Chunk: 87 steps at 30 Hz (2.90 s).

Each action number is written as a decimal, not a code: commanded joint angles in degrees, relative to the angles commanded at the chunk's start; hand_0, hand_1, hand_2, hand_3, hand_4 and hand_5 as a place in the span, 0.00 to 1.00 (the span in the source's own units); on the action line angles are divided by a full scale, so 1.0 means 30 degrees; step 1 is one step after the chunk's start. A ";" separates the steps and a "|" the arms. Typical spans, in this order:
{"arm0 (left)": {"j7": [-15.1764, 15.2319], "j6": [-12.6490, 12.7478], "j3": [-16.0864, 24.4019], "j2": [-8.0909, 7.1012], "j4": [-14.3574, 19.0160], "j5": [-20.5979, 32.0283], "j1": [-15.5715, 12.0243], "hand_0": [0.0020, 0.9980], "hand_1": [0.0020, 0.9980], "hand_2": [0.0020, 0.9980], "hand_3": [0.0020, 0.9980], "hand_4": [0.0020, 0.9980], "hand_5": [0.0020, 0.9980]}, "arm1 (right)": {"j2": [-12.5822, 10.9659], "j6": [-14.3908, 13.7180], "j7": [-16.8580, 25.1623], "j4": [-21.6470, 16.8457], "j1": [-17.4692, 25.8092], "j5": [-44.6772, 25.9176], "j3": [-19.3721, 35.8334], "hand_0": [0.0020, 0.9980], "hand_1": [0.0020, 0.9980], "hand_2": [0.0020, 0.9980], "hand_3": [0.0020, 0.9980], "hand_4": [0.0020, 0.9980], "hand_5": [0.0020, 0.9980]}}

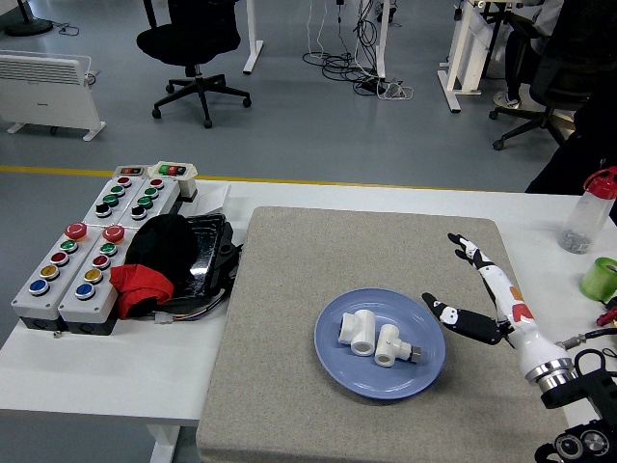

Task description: Pick pipe place plate twice

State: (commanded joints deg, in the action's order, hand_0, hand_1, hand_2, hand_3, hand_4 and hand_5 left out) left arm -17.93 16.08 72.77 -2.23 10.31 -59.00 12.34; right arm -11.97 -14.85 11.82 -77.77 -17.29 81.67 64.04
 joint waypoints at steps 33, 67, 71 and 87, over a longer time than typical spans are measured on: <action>0.0074 -0.0004 0.0210 -0.0050 0.0000 -0.0349 0.0207 0.71 0.75 0.72 0.65 0.40 1.00 | -0.0031 0.1134 -0.1421 -0.0601 0.2697 -2.1597 0.6342 0.80 0.77 0.83 0.80 0.62 0.53; 0.0065 0.0110 0.0278 -0.0124 0.0000 -0.0346 0.0165 0.71 0.75 0.72 0.65 0.40 1.00 | 0.0312 0.1207 -0.0486 -0.0470 0.2973 -2.1787 0.6193 0.79 0.76 0.83 0.79 0.57 0.55; 0.0095 0.0111 0.0255 -0.0095 0.0000 -0.0350 0.0238 0.72 0.75 0.72 0.65 0.40 1.00 | 0.0344 0.1205 -0.0488 -0.0485 0.2952 -2.1769 0.6233 0.79 0.76 0.83 0.79 0.57 0.56; -0.0037 -0.0168 0.0587 0.0138 0.0000 -0.1358 0.0859 0.71 0.75 0.72 0.65 0.40 1.00 | 0.0353 0.1372 -0.0510 -0.0557 0.2648 -2.1670 0.7202 0.79 0.76 0.83 0.78 0.56 0.56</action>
State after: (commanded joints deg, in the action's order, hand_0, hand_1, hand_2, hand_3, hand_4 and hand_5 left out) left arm -18.04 15.57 74.53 -1.81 10.31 -63.08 14.91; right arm -10.91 -10.74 10.29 -79.44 -9.34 16.66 85.64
